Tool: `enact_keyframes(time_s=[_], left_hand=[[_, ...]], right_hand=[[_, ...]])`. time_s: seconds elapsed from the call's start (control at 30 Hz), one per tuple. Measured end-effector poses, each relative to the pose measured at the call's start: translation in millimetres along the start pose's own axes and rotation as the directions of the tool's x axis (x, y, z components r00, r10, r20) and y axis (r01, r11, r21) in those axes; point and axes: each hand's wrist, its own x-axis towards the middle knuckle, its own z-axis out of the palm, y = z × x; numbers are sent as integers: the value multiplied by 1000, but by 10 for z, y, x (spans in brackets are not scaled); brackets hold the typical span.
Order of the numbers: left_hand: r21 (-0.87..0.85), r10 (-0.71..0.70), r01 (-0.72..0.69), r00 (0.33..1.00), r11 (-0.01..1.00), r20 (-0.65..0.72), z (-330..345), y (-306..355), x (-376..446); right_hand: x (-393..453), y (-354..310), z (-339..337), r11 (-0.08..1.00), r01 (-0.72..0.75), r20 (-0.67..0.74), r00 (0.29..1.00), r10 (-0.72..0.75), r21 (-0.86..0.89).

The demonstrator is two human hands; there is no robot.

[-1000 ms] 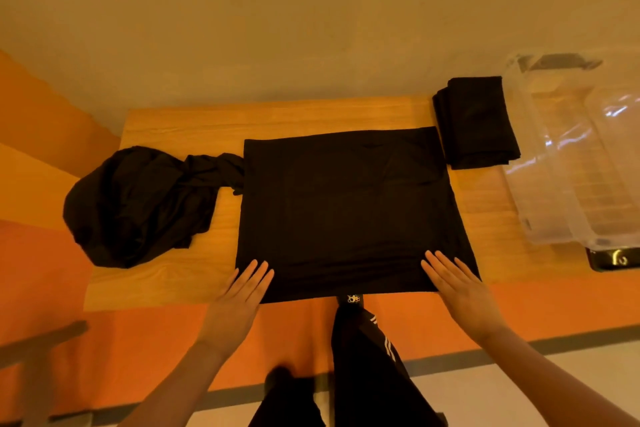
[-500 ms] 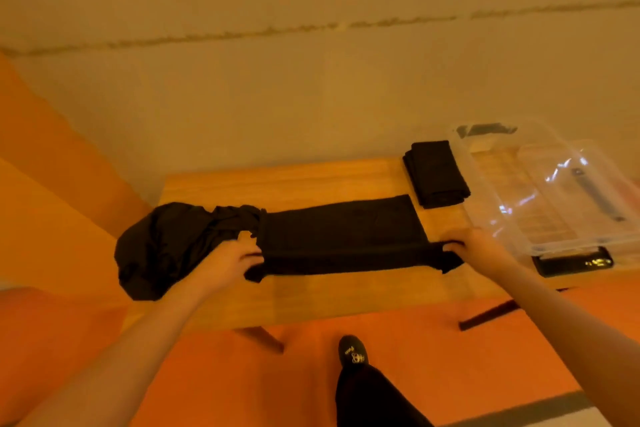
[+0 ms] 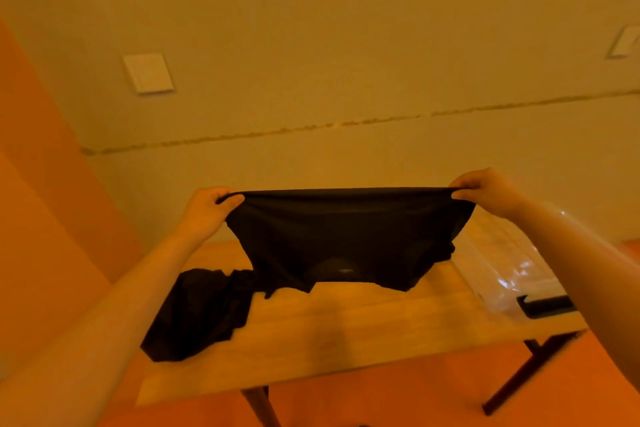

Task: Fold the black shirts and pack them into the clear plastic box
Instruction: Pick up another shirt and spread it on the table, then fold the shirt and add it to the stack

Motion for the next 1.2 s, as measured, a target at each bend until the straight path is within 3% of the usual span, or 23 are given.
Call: enact_keyframes(time_s=[0.23, 0.43, 0.6, 0.93, 1.2], left_hand=[[-109, -7, 1, 998, 994, -63, -265, 73, -227], [-166, -65, 68, 997, 984, 29, -363, -60, -403], [-117, -154, 169, 980, 979, 125, -206, -281, -249], [30, -538, 544, 817, 838, 208, 675, -1340, 1075], [93, -659, 653, 749, 752, 69, 1572, -2495, 2022]], right_hand=[[-222, -307, -165, 993, 83, -106, 992, -73, 88], [-361, -280, -133, 990, 47, -58, 998, -39, 135], [-169, -108, 43, 993, -20, 76, 997, 11, 119], [1623, 886, 1194, 981, -159, 377, 907, 190, -112], [2891, 1672, 2544, 905, -141, 464, 821, 333, -401]])
